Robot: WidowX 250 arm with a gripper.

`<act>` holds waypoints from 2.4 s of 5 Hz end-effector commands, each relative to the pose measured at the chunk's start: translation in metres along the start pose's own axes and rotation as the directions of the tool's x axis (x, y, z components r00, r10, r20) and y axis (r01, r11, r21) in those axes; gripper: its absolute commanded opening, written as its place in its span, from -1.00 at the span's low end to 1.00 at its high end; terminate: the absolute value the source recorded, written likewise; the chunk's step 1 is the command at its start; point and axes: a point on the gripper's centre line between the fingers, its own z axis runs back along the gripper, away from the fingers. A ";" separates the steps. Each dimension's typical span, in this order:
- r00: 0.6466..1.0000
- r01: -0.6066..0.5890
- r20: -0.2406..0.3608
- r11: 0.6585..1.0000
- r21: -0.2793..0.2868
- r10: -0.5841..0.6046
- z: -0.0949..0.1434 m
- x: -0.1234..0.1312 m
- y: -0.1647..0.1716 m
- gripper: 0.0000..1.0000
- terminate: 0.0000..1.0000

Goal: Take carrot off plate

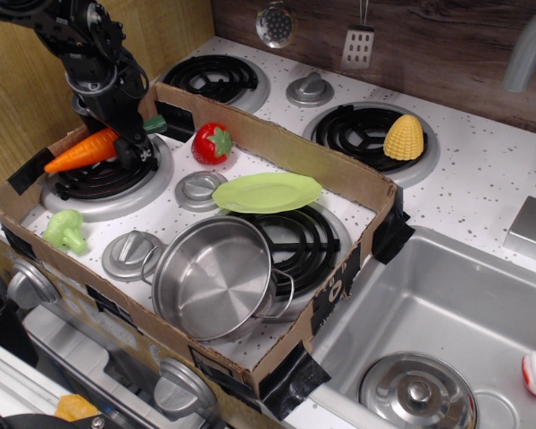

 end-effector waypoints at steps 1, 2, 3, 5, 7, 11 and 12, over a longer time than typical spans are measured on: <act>1.000 0.008 -0.016 0.999 0.047 -0.007 0.029 0.011 0.009 1.00 -1.00; 1.000 0.026 -0.010 0.996 0.081 -0.025 0.040 0.017 0.007 1.00 -1.00; 0.999 0.047 -0.019 0.989 0.140 -0.045 0.053 0.028 0.004 1.00 -1.00; 0.998 0.068 -0.026 0.992 0.103 -0.065 0.065 0.038 -0.002 1.00 -1.00; 0.998 0.068 -0.026 0.992 0.103 -0.065 0.065 0.038 -0.002 1.00 -1.00; 0.998 0.068 -0.026 0.992 0.103 -0.065 0.065 0.038 -0.002 1.00 -1.00; 0.998 0.068 -0.026 0.992 0.103 -0.065 0.065 0.038 -0.002 1.00 1.00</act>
